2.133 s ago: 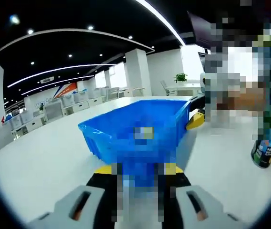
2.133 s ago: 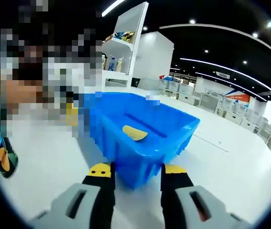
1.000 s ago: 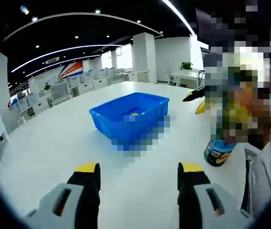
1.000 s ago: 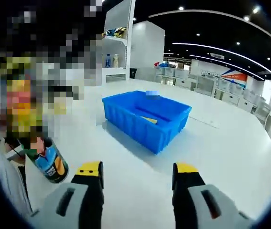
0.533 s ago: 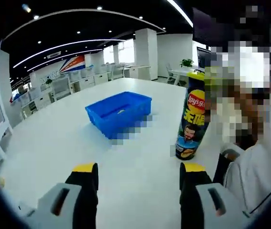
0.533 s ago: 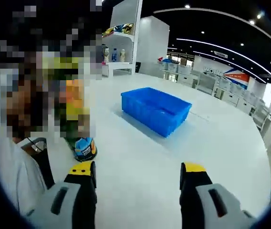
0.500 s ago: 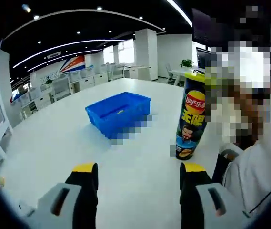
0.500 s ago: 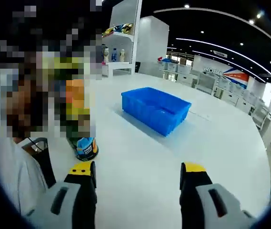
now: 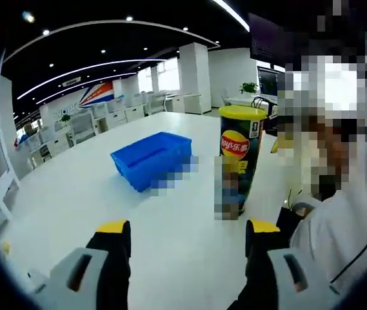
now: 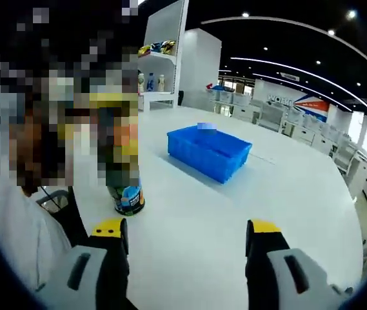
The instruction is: Open the lid of the chip container on the table, take out the chips, place them into the box in front of the container, and close the lid
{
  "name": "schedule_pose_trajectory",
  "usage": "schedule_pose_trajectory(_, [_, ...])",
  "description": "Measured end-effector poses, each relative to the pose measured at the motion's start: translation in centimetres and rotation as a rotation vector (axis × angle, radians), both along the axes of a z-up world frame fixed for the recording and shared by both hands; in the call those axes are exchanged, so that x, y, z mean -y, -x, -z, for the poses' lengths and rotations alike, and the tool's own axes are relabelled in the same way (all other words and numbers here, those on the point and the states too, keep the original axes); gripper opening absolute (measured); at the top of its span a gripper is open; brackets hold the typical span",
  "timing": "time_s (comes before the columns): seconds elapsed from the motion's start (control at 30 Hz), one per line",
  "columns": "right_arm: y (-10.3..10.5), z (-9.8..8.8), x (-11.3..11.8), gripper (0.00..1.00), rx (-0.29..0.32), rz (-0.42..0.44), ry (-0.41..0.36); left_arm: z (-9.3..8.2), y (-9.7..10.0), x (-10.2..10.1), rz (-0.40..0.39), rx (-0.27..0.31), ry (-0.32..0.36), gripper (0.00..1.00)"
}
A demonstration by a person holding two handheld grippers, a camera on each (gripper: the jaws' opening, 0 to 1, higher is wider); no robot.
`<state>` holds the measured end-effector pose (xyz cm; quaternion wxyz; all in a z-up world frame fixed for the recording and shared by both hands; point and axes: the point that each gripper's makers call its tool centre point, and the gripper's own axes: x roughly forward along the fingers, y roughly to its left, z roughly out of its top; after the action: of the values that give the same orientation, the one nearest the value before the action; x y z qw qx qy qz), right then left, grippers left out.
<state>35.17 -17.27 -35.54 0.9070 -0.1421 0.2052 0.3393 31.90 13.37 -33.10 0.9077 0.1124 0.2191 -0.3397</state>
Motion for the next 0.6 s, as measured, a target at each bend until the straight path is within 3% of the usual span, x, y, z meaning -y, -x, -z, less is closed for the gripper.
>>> schedule_pose_trajectory(0.07, [-0.2, 0.2, 0.1, 0.74, -0.002, 0.004, 0.012, 0.0, -0.1, 0.0, -0.006, 0.0, 0.005, 0.73])
schedule_pose_trajectory(0.23, [-0.1, 0.2, -0.4, 0.72, -0.005, 0.0, -0.003, -1.2, -0.2, 0.6, 0.004, 0.007, 0.108, 0.78])
schedule_pose_trajectory(0.37, [-0.1, 0.5, -0.4, 0.72, -0.011, 0.011, -0.005, -0.4, -0.5, 0.1, -0.025, 0.014, 0.048, 0.79])
schedule_pose_trajectory(0.6, [0.0, 0.6, -0.6, 0.72, -0.015, 0.011, -0.006, 0.4, -0.6, 0.2, -0.029, 0.01, 0.022, 0.81])
